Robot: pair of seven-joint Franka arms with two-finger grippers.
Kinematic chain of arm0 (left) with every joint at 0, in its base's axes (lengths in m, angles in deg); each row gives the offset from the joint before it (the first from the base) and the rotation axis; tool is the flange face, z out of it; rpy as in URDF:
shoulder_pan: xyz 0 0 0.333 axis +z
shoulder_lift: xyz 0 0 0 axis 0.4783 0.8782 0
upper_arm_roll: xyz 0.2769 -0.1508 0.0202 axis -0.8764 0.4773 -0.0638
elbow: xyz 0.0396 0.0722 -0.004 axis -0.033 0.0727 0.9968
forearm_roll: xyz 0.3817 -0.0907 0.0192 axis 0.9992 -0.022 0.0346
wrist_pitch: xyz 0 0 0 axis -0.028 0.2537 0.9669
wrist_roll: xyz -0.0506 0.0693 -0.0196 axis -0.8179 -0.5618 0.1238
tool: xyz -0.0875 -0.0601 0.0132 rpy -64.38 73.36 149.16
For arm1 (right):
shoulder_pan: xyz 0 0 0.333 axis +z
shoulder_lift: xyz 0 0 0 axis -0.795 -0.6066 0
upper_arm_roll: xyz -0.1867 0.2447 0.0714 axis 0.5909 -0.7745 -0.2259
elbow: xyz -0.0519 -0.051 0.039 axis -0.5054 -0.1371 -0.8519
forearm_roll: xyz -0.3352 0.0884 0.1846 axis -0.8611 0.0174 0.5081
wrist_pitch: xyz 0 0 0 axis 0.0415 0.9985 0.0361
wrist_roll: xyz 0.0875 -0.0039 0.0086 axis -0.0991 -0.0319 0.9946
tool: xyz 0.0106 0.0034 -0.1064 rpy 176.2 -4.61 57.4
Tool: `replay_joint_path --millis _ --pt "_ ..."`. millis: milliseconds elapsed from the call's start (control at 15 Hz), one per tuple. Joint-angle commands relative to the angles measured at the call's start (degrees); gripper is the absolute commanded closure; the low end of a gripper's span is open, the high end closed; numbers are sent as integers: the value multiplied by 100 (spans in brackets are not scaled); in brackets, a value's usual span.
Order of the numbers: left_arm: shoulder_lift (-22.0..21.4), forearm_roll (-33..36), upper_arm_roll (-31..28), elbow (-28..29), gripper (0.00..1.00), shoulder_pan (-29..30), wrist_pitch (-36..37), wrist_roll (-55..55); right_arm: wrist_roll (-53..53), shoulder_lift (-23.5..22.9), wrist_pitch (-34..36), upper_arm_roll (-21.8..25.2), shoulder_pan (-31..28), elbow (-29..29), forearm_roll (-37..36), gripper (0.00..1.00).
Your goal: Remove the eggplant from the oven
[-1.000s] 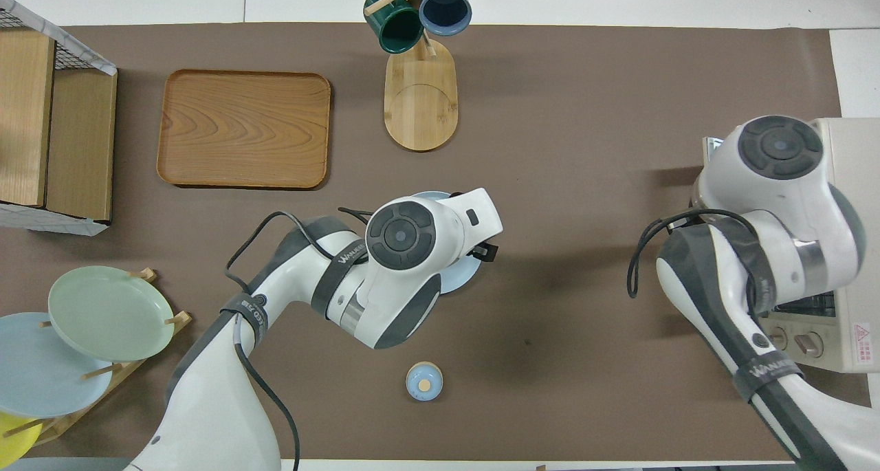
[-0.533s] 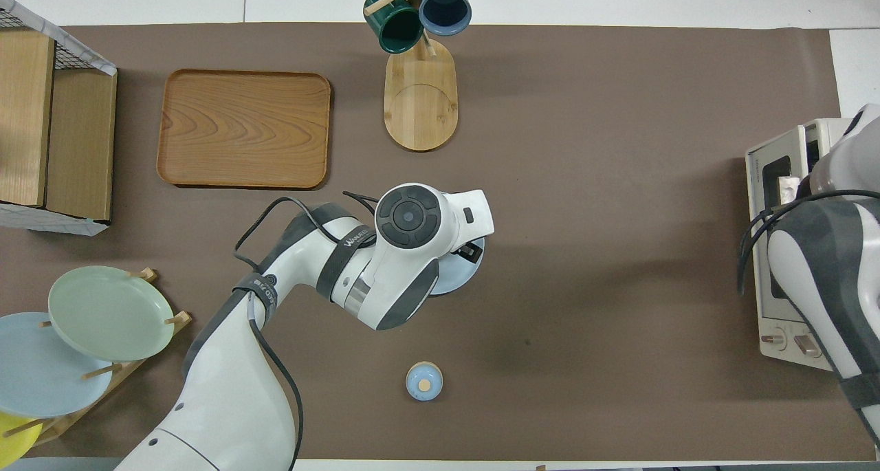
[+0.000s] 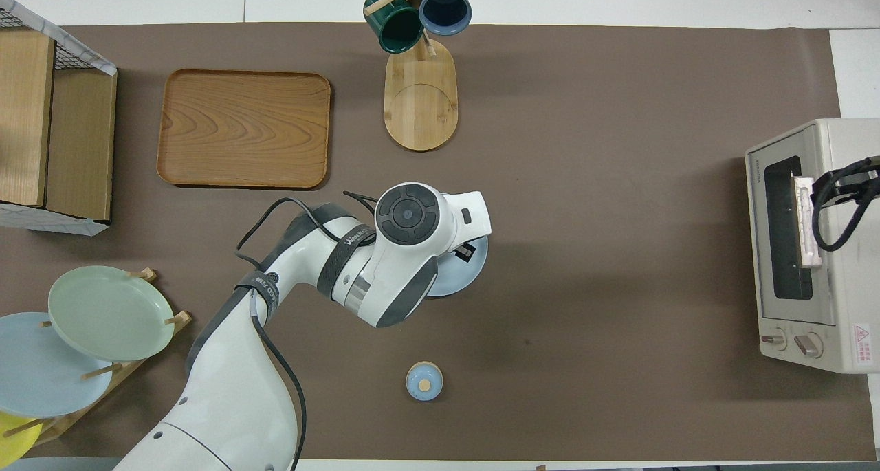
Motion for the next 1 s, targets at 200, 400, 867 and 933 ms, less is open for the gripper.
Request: replay_joint_path --millis 200,400,867,933 --pt "-512 -438 -19 39 100 341 582 -6 -133 -82 74 -39 -162 139 330 0" --pt "-951 -595 -10 30 100 868 1038 30 -160 216 65 5 -57 -177 330 0" --pt "-900 -667 -27 -304 100 2555 1488 47 -388 296 -14 137 92 -266 339 0" --pt "-708 -606 -27 -383 100 2827 1488 47 -388 287 -23 137 110 -257 339 0"
